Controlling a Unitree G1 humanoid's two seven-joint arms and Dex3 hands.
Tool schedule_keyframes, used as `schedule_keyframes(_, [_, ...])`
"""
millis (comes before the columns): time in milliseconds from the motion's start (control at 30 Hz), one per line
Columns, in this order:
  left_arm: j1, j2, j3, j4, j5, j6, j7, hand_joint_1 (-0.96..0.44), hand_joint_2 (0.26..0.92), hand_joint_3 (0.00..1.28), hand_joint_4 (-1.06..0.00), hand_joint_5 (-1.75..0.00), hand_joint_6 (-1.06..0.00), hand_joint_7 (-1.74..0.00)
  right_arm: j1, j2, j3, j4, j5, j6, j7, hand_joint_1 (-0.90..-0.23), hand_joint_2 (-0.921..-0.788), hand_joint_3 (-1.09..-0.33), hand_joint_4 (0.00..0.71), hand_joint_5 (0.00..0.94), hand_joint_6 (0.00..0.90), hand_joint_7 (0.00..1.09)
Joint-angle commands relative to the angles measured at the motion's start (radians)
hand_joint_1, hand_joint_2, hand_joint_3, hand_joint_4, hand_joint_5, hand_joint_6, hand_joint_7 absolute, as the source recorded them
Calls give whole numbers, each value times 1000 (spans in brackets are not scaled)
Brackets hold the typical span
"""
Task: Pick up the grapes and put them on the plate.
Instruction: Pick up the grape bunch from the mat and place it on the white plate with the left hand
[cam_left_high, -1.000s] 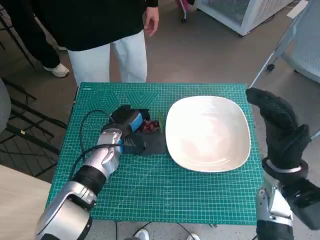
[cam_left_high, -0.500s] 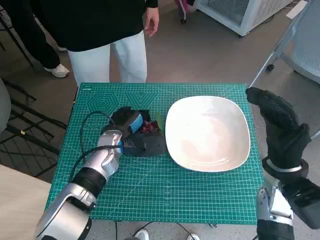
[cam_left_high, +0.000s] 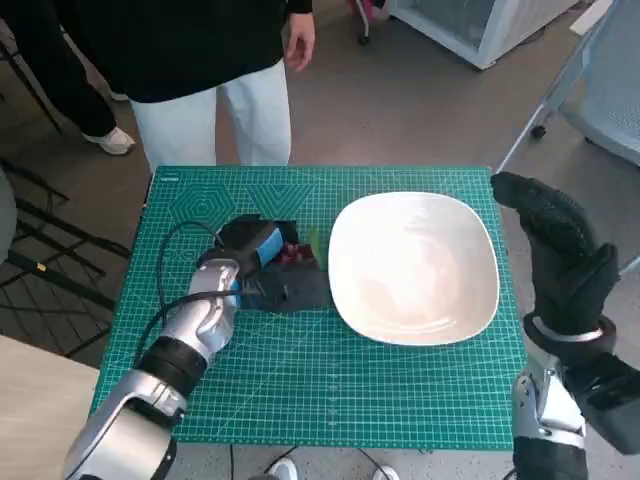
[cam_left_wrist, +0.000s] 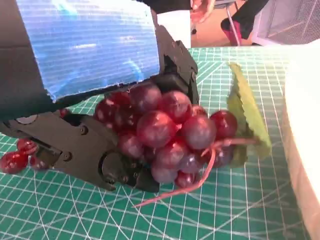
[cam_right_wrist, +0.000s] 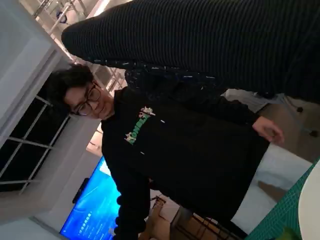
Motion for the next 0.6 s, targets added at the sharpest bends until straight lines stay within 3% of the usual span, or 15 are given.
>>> schedule_keyframes(33, [34,33,23,-89,-11,21,-30,1,920,116,-635,-1291,-574,-1155,7,4,3,16,-5,4,3,-580,-921,-719,194,2,-1,398])
schedule_keyframes(600, [147,127,120,-557,7,114,-99,1,920,100,-656,-1284,-598,-1109,-1,11,5,26,3,-1,7,-577,-921,-723,192,0,-1,396])
